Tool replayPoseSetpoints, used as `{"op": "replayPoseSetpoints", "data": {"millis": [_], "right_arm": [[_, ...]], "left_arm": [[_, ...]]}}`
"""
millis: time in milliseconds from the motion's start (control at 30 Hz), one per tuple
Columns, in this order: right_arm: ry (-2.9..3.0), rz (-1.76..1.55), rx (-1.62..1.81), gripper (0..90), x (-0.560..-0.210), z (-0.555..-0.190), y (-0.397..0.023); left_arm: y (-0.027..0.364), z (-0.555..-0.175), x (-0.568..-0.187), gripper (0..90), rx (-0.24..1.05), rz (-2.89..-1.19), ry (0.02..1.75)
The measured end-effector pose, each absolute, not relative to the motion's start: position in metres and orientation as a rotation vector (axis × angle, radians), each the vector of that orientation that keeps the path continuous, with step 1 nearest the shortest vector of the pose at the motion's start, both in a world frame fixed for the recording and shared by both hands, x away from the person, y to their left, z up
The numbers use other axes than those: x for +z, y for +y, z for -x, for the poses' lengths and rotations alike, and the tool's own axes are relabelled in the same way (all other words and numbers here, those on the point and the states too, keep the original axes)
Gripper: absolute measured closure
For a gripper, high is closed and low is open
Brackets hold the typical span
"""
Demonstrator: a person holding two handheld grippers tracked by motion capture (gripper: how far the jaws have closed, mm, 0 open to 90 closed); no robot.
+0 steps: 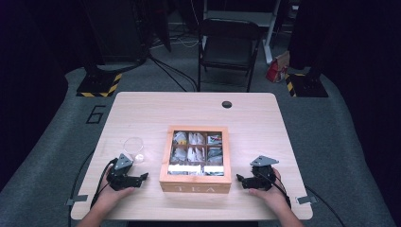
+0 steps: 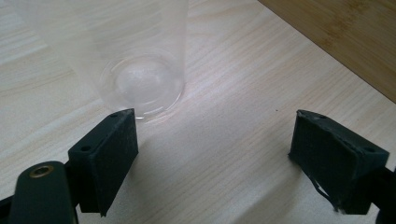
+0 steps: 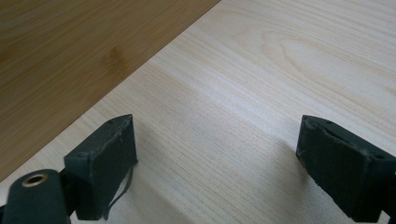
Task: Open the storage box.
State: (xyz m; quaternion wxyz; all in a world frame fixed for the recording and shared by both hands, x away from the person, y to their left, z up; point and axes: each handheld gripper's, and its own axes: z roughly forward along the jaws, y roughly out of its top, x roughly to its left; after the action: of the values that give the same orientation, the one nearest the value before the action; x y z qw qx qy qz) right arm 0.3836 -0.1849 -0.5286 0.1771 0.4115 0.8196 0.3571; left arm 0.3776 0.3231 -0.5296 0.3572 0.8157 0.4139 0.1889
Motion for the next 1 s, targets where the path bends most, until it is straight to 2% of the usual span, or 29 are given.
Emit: {"op": "replayPoseSetpoints", "data": {"millis": [433, 700, 1000], "right_arm": [[2.308, -1.172, 1.023, 15.5, -0.528, -0.382, -0.186], [2.303, -1.175, 1.017, 24.3, -0.526, -0.38, -0.188], [2.287, -1.173, 1.06, 27.3, -0.517, -0.375, -0.186]], "left_arm": [[0.323, -0.377, -0.529, 15.4, 0.486, -2.105, 1.072], [0.318, -0.375, -0.524, 24.5, 0.475, -2.141, 1.075], [0.317, -0.364, -0.51, 32.1, 0.389, -2.131, 1.089]]}}
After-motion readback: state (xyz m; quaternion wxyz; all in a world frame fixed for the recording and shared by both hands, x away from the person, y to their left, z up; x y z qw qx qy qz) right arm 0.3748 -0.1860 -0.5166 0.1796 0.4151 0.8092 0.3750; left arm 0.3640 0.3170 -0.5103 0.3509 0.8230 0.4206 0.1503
